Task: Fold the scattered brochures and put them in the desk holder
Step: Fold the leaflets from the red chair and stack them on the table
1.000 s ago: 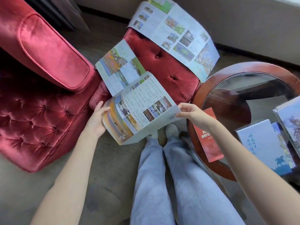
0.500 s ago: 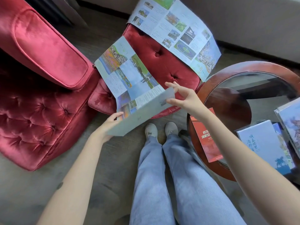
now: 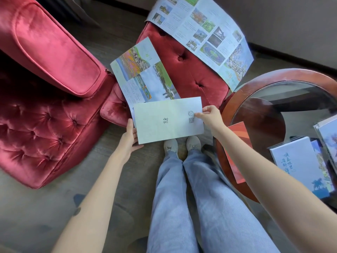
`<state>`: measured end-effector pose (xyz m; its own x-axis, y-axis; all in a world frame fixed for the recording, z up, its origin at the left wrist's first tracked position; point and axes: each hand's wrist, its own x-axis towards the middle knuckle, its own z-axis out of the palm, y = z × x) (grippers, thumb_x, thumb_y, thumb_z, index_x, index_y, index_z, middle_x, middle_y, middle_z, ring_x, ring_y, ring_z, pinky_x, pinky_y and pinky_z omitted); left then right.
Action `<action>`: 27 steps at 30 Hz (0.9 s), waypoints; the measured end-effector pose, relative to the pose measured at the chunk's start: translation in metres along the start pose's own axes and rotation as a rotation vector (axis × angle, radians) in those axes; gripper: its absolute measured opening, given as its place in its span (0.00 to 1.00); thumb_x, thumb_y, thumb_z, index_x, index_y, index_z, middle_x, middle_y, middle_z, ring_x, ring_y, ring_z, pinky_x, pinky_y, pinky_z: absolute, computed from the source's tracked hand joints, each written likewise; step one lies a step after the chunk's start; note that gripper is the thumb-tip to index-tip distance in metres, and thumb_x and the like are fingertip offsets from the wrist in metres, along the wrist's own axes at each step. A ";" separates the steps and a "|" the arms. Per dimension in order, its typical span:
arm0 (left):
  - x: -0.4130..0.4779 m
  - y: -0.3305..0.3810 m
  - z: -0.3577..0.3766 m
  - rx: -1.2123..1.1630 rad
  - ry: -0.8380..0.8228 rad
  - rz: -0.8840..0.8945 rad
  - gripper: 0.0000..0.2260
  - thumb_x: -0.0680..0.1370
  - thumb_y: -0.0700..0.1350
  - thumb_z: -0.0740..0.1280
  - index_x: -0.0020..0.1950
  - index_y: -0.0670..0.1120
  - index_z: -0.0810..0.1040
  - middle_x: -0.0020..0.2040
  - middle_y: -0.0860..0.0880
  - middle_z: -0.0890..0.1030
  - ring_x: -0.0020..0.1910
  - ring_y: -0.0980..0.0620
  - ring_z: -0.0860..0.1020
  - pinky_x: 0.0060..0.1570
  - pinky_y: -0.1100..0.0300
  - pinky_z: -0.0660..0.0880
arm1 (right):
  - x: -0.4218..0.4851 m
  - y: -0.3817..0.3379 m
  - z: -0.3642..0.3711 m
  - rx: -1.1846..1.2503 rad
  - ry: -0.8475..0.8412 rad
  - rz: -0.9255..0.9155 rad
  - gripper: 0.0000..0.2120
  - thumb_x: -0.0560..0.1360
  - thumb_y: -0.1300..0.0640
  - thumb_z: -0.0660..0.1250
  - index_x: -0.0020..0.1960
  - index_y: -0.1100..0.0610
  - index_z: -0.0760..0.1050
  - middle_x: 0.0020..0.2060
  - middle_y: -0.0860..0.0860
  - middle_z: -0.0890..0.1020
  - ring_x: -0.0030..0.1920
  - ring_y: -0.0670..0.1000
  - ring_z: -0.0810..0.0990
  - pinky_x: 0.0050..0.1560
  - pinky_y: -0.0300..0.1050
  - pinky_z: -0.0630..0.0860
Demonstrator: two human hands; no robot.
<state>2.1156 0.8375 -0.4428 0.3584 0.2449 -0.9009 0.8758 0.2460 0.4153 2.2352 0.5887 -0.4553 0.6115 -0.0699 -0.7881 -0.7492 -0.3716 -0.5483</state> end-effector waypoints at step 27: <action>-0.051 0.068 -0.002 0.648 -0.112 0.806 0.16 0.72 0.28 0.66 0.53 0.45 0.81 0.50 0.52 0.76 0.58 0.55 0.72 0.62 0.65 0.64 | -0.044 -0.012 -0.009 -0.499 -0.374 -0.790 0.44 0.66 0.61 0.75 0.75 0.61 0.54 0.75 0.56 0.59 0.75 0.47 0.56 0.73 0.33 0.51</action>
<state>2.1567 0.8433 -0.3685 0.9135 0.0167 -0.4065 0.3572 -0.5110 0.7818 2.2194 0.5882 -0.4116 0.7038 0.6272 -0.3336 0.0814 -0.5377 -0.8392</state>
